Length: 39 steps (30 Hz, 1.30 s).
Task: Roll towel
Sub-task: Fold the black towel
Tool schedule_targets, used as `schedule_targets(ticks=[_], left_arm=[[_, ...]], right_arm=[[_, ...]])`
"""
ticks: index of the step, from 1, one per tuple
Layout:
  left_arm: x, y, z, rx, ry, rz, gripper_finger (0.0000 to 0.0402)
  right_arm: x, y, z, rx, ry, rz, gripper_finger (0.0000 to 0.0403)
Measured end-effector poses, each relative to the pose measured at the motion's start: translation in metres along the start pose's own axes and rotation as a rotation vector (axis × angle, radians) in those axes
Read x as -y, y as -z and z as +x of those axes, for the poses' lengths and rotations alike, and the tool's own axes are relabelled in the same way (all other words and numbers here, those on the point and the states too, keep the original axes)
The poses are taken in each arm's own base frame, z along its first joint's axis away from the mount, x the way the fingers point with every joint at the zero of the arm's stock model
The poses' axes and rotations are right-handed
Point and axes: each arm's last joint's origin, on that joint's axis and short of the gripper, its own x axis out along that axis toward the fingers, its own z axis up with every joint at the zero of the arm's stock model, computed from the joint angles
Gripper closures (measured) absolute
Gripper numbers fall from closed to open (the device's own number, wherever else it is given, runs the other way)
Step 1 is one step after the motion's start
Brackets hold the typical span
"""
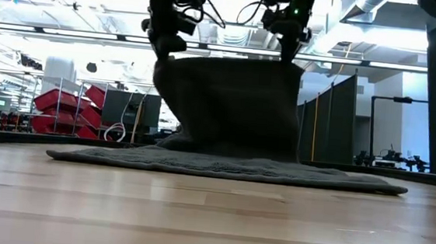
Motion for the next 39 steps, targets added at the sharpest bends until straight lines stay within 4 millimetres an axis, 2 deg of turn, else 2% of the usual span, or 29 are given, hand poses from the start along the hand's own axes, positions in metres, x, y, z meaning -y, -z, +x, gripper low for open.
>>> schedule_targets(ticks=[5,9,15,21,25,29,34,39], left_arm=[[0.023,0.012,-0.017,-0.075,0.023,0.010,0.0395],[0.047,0.021,-0.038,-0.098,0.034,0.041,0.0395],[0.085,0.038,-0.075,-0.116,0.129,0.053,0.0395],[0.120,0.051,-0.103,-0.058,0.201,0.036,0.0395],[0.143,0.067,-0.097,-0.089,0.190,0.068,0.0395],[0.166,0.085,-0.077,-0.123,0.170,0.127,0.0395],[0.185,0.100,-0.059,-0.125,0.171,0.151,0.0395],[0.198,0.104,-0.054,-0.085,0.216,0.174,0.0395]], right_arm=[[-0.047,0.011,0.010,-0.070,-0.070,-0.098,0.0395],[-0.084,0.024,0.004,-0.089,-0.087,-0.153,0.0395],[-0.118,0.051,-0.013,-0.089,-0.107,-0.156,0.0395],[-0.156,0.087,-0.007,-0.115,-0.128,-0.186,0.0395],[-0.181,0.098,0.006,-0.070,-0.146,-0.168,0.0395],[-0.198,0.101,0.018,-0.043,-0.160,-0.155,0.0395],[-0.210,0.106,0.028,-0.020,-0.175,-0.168,0.0395],[-0.214,0.115,0.042,-0.067,-0.194,-0.206,0.0395]])
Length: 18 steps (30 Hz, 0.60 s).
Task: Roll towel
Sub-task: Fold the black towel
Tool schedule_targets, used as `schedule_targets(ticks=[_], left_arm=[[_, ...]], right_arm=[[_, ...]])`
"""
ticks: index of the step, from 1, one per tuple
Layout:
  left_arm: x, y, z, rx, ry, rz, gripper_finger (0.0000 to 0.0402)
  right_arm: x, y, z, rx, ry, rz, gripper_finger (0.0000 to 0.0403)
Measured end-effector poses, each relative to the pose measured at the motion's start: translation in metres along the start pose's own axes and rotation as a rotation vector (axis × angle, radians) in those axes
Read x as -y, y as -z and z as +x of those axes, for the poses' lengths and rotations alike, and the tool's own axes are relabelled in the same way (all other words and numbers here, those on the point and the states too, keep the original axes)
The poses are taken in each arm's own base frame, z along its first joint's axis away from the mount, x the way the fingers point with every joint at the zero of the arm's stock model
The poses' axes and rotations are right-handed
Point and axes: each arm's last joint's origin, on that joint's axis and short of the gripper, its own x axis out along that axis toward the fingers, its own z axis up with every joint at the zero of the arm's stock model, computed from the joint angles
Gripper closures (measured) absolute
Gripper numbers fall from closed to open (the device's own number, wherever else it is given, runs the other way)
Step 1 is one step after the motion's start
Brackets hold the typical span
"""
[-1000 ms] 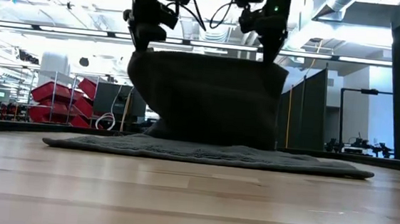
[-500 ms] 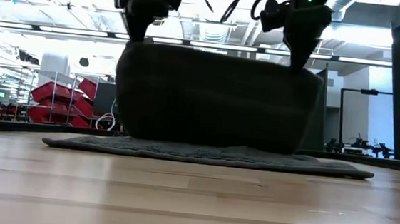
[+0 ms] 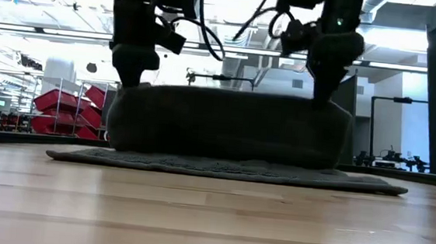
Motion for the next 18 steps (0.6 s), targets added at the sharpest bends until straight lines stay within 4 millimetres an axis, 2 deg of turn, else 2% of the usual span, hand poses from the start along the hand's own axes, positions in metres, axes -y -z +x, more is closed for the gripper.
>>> schedule_targets(ticks=[6,12,18], left_arm=[[0.003,-0.002,0.000,0.025,0.028,0.080,0.0395],[0.005,-0.003,0.001,0.038,0.056,0.190,0.0395],[0.009,-0.003,0.000,0.007,0.173,0.224,0.0395]], right_arm=[[-0.003,0.008,0.015,-0.038,-0.088,-0.192,0.0396],[-0.008,0.008,0.021,-0.020,-0.177,-0.240,0.0396],[-0.014,0.013,0.024,-0.030,-0.194,-0.323,0.0386]])
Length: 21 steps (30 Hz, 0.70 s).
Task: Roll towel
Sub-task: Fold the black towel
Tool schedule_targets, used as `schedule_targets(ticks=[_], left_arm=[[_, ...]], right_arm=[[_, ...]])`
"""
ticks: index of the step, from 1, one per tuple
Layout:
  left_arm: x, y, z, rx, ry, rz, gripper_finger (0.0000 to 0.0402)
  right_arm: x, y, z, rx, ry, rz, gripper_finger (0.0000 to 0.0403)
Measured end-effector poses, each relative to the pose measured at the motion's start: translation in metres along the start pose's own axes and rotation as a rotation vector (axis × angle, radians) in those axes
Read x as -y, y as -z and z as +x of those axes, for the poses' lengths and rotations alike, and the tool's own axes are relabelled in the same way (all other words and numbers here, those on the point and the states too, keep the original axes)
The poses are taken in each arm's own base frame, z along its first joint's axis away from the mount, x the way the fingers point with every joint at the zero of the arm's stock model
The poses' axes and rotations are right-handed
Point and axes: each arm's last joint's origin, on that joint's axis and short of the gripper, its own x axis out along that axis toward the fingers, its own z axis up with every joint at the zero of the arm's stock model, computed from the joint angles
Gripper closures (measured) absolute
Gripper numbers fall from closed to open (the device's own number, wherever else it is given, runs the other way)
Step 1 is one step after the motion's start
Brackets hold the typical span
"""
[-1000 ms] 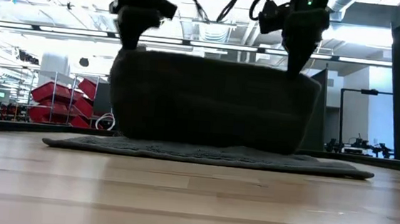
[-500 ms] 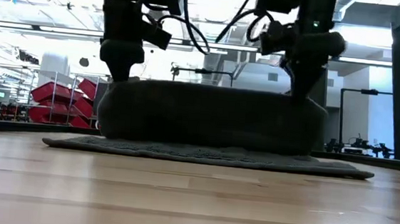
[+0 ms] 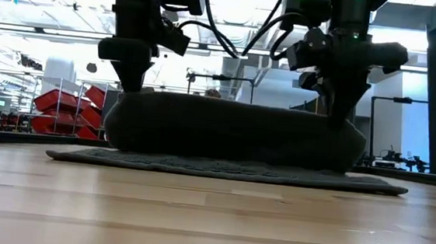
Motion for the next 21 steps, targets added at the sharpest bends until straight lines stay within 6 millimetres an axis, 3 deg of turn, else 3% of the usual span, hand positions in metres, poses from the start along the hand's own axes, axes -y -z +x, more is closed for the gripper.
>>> schedule_targets(ticks=[9,16,21], left_arm=[[0.004,0.004,0.000,-0.065,0.145,0.079,0.0393],[0.007,0.003,-0.001,-0.065,0.252,0.072,0.0325],[0.009,0.003,-0.002,-0.070,0.300,0.072,0.0287]], right_arm=[[-0.016,0.002,0.000,-0.025,-0.039,-0.154,0.0335],[-0.019,0.000,0.002,0.000,-0.076,-0.153,0.0326],[-0.023,0.001,0.020,0.075,-0.169,-0.162,0.0314]])
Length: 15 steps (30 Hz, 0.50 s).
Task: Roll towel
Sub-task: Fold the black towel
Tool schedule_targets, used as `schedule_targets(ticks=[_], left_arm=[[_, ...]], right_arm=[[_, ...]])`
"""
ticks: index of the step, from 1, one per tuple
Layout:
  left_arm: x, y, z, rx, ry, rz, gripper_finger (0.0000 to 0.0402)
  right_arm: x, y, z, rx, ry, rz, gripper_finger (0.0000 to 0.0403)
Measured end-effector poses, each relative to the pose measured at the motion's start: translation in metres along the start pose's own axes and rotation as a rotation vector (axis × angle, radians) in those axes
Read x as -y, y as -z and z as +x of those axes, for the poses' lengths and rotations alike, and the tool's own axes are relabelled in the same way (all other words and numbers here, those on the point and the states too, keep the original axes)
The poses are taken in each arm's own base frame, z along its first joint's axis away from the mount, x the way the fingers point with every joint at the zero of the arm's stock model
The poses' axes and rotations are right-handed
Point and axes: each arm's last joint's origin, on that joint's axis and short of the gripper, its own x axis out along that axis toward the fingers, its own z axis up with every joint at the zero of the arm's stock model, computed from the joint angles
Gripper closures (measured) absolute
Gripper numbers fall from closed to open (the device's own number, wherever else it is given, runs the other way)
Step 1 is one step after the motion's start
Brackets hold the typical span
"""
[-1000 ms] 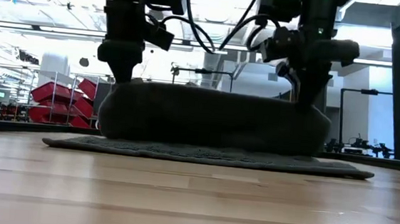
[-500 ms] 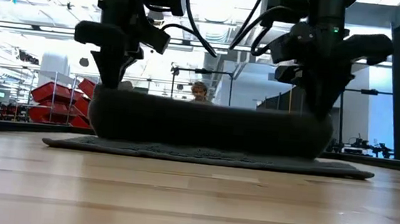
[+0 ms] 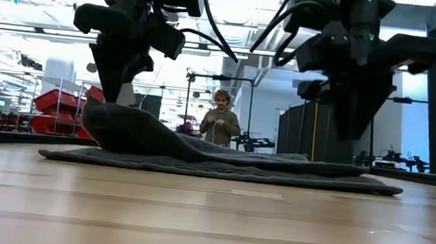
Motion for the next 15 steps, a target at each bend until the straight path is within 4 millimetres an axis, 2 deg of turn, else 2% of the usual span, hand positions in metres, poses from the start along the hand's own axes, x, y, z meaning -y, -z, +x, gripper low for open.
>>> schedule_targets(ticks=[5,15], left_arm=[[0.001,0.000,0.000,0.001,0.000,0.016,0.0269],[0.001,0.004,0.007,-0.025,-0.005,0.019,0.0266]], right_arm=[[-0.003,0.007,0.019,0.036,-0.018,-0.066,0.0293],[-0.023,0.015,0.050,0.118,0.017,-0.176,0.0243]])
